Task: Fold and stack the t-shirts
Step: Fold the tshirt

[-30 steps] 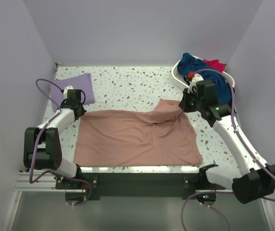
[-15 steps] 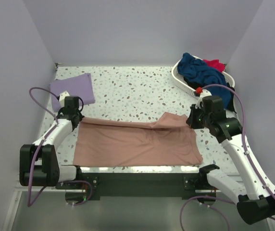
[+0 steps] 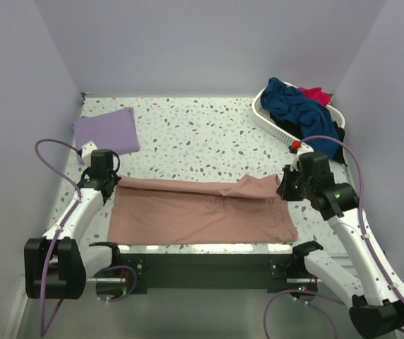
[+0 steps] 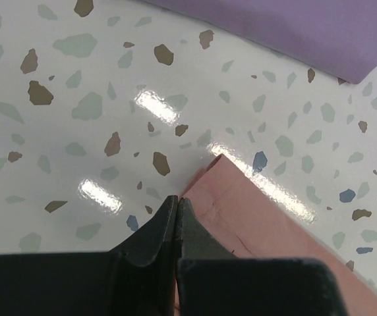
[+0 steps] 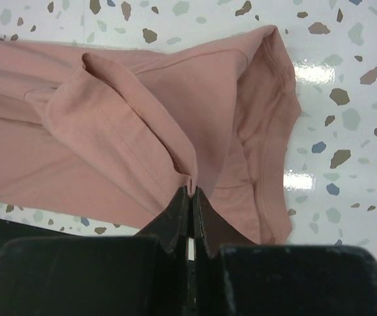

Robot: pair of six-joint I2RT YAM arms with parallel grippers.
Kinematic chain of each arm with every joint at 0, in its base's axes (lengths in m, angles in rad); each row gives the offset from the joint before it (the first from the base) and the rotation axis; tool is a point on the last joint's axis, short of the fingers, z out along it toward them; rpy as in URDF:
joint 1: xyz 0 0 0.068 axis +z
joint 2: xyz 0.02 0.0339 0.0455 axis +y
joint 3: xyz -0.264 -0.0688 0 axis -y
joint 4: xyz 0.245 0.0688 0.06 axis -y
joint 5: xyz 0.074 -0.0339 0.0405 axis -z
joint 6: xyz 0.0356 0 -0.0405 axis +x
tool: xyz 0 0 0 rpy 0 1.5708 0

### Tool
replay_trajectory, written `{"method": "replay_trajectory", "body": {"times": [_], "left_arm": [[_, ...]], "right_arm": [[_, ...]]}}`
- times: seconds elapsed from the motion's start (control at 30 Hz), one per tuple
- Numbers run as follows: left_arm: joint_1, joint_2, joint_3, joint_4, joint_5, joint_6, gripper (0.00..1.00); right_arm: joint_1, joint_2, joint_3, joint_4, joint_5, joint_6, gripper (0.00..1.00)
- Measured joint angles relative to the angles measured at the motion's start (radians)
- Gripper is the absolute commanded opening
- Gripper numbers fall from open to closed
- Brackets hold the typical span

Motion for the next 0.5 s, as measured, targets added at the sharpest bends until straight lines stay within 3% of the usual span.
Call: {"method": "replay_trajectory", "body": {"times": [0.3, 0.33, 0.37, 0.4, 0.47, 0.5], "left_arm": [[0.0, -0.125, -0.05, -0.076, -0.012, -0.053, 0.03], [0.0, -0.148, -0.056, -0.087, -0.013, -0.062, 0.12], [0.0, -0.174, -0.065, -0.095, -0.013, -0.069, 0.26], [0.0, -0.206, -0.073, -0.108, -0.014, -0.075, 0.52], [0.0, -0.267, -0.085, -0.132, -0.013, -0.102, 0.74], [0.0, -0.303, -0.089, -0.141, -0.014, -0.115, 0.87]], "right_arm": [[0.001, -0.032, 0.0, -0.014, 0.017, 0.006, 0.0], [0.004, -0.035, 0.0, -0.018, 0.017, 0.006, 0.02], [0.005, -0.036, 0.0, -0.02, 0.017, 0.006, 0.23], [0.006, -0.037, 0.0, -0.022, 0.018, 0.01, 0.36], [0.008, -0.039, 0.0, -0.029, 0.019, 0.013, 0.59], [0.01, -0.04, 0.0, -0.032, 0.02, 0.012, 0.65]]}}
